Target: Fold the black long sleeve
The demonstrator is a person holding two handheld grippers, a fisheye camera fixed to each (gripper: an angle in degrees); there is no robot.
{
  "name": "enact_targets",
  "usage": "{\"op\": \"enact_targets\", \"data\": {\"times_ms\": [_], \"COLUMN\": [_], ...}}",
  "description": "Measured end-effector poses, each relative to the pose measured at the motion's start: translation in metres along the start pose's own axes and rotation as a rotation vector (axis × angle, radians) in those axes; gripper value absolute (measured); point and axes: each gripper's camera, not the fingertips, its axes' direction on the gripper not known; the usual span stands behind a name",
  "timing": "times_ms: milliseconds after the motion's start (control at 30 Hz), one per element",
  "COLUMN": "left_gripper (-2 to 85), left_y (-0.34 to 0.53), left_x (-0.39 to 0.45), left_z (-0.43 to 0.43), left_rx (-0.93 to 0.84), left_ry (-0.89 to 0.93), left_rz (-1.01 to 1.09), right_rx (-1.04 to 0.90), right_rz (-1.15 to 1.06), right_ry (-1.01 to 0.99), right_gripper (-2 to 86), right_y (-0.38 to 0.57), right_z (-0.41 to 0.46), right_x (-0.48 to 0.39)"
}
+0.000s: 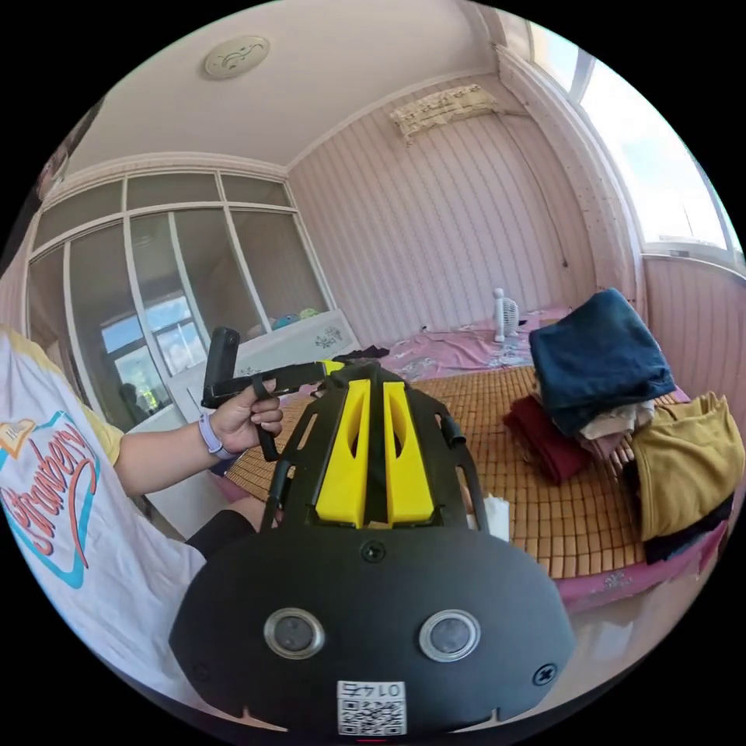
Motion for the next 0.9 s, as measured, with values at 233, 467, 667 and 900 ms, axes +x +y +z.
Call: {"op": "enact_targets", "data": {"times_ms": [233,467,667,900], "left_gripper": [-1.0,-1.0,-1.0,-1.0], "left_y": [0.012,0.176,0.270,0.289], "left_x": [-0.020,-0.096,-0.113,-0.102], "left_z": [-0.130,-0.101,-0.112,-0.130], "left_rx": [0.104,-0.291,-0.348,-0.332], "left_ry": [-0.093,-0.169,-0.128,-0.148], "left_rz": [0.105,-0.187,-0.331,-0.217], "right_rx": [-0.033,-0.506,-0.637,-0.805], "right_rz": [-0.112,0.057,0.161,0.299], "right_ry": [0.001,0.080,-0.015,-0.250], "right_gripper": [2.8,5.2,7.2,14.0], "right_y": [-0.035,0.054,0.080,0.056], "right_z": [0.094,0.211,0.263,0.379], "right_x": [-0.067,-0.057,-0.055,-0.049]}}
